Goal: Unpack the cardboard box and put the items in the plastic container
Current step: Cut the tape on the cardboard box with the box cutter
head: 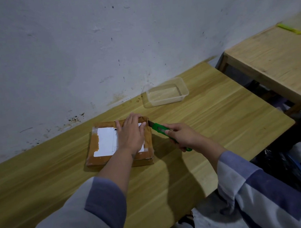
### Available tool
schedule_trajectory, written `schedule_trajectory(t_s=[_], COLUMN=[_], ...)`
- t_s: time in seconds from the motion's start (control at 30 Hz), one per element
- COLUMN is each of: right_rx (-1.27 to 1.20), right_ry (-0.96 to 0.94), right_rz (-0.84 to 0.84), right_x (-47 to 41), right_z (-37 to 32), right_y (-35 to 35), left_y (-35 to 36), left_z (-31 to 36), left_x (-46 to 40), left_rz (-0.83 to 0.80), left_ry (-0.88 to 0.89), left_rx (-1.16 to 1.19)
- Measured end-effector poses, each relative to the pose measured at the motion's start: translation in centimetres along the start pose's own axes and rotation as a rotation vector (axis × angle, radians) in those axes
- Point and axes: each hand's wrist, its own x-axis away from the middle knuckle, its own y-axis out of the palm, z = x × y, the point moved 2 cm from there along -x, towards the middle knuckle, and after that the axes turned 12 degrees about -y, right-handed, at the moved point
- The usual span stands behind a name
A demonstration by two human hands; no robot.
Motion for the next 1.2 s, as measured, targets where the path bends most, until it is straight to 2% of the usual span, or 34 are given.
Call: schedule_trajectory(t_s=[0.37,0.43,0.6,0.7,0.8,1.03,1.2], right_rx=[0.403,0.339,0.0,-0.07,-0.005,0.188,0.338], right_ry=[-0.101,-0.096,0.015,0.049,0.021,0.034,-0.016], right_rz=[-0.02,-0.03,-0.08,-0.096,-0.098,-0.243,-0.141], right_x=[-0.6,-0.4,1.1,1.3,0.8,1.0,0.9], right_z=[-0.9,-0.9,-0.2,0.1,0.1,-0.5,-0.7], right_y=[0.2,0.3,-0.6,-0.8,-0.1,-0.7,0.0], left_y=[0.2,0.2,0.0,0.0,0.1,0.4,0.3], left_z=[-0.4,-0.4,-0.3,-0.3,-0.4,-0.4,-0.4], left_x=[-0.3,-0.2,-0.1,-0.1,-0.2,-0.3,-0.3], left_rz=[-0.012,-0.012,-0.024,-0.034,-0.029,-0.032,-0.032], left_ry=[0.012,0.016,0.019,0.015,0.011,0.051,0.05], left_rx=[0.036,0.038,0.026,0.039,0.036,0.025,0.03])
